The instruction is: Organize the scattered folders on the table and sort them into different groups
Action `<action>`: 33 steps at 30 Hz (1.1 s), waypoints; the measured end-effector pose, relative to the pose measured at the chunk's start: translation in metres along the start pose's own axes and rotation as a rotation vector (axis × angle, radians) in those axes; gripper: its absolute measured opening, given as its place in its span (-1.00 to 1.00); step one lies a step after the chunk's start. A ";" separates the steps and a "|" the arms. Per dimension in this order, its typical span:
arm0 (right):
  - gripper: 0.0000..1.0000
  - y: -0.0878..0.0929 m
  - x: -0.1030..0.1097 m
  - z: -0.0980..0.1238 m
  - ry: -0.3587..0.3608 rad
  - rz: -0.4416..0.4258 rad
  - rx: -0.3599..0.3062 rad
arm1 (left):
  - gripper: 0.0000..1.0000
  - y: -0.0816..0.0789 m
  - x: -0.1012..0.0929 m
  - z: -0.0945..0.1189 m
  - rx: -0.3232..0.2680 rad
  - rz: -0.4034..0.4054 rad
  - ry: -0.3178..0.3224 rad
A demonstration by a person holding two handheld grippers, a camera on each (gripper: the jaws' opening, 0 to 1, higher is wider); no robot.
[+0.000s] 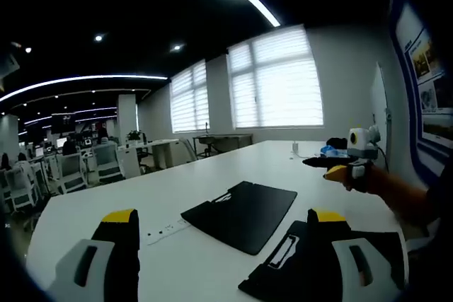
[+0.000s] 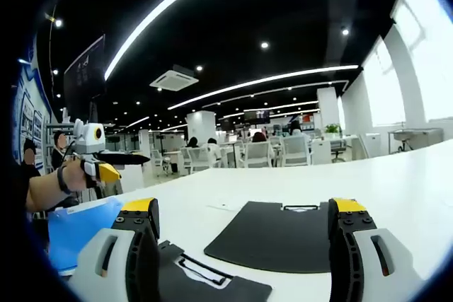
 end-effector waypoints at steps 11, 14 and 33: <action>0.95 -0.007 -0.051 -0.028 0.056 -0.086 -0.009 | 0.98 0.009 -0.002 -0.046 0.026 -0.008 0.031; 0.95 -0.003 -0.074 -0.033 0.103 -0.078 -0.001 | 0.98 0.013 -0.003 -0.061 0.031 0.011 0.040; 0.88 0.061 -0.153 -0.032 0.248 -0.133 0.096 | 0.98 0.091 -0.033 -0.136 0.150 0.134 0.159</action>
Point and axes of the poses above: the point that each gripper's makers call its tool centre point, and the gripper's own axes: z roughly backward along the fingers, x roughly to its left, y roughly out of its underside, the point moved 1 cm from there along z, roughly backward along the fingers, and after that the axes turned 15 degrees about -z, right-handed, at the moved point
